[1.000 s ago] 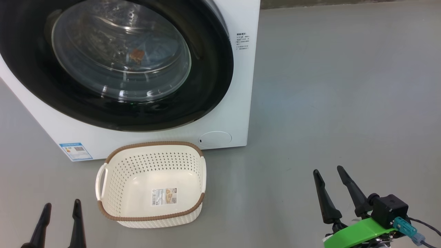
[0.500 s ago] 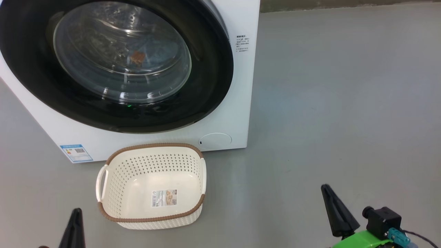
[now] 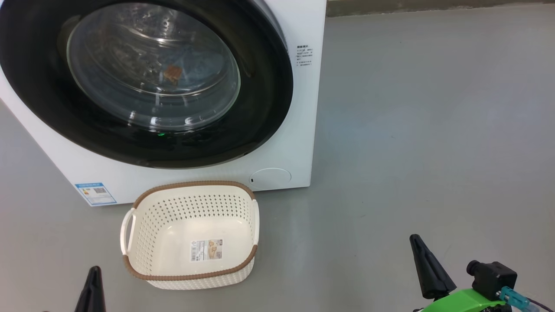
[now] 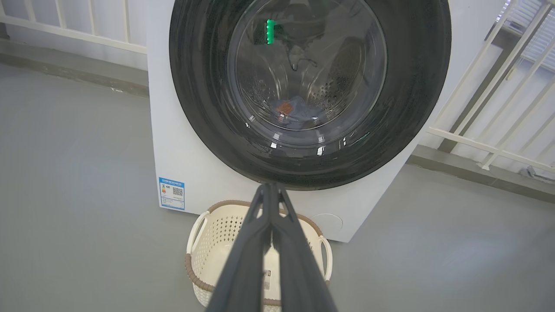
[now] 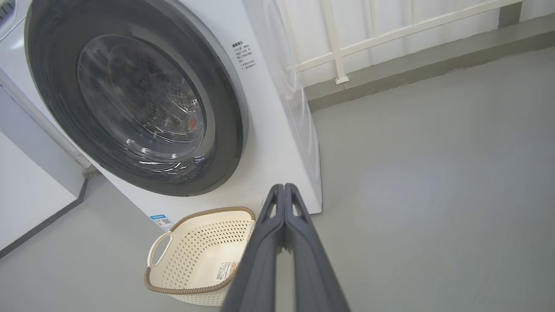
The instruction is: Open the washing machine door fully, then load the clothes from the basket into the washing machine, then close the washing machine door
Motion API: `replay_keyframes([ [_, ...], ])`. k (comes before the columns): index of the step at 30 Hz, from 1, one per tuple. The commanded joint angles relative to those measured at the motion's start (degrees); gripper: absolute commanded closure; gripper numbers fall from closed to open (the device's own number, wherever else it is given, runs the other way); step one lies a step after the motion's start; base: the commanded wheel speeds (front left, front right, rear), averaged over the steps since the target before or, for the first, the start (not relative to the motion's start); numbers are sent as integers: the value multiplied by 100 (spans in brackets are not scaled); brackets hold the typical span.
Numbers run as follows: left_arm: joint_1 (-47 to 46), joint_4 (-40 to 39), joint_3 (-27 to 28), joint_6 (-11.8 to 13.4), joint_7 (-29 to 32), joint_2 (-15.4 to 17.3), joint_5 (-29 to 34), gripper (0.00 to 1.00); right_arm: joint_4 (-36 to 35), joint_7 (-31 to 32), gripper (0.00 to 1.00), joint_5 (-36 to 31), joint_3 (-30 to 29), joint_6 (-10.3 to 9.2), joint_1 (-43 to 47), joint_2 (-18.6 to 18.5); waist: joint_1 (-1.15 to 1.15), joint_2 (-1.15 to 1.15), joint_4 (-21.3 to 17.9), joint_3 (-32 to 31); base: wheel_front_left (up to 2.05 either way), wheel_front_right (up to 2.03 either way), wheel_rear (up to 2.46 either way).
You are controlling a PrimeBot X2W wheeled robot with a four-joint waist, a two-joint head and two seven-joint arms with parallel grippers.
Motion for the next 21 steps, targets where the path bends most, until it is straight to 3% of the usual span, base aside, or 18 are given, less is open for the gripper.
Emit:
replay_keyframes([
  [1, -145, -89, 69, -2, 48, 63, -200, 100, -126, 45, 100, 287, -35, -2, -146, -37, -1, 0, -2, -1, 0, 0, 0],
  [21, -328, 25, 106, -5, 363, 27, -1349, 100, -108, 321, 100, 1510, -121, -4, -211, -76, -1, 0, -20, -18, 0, 0, 0],
])
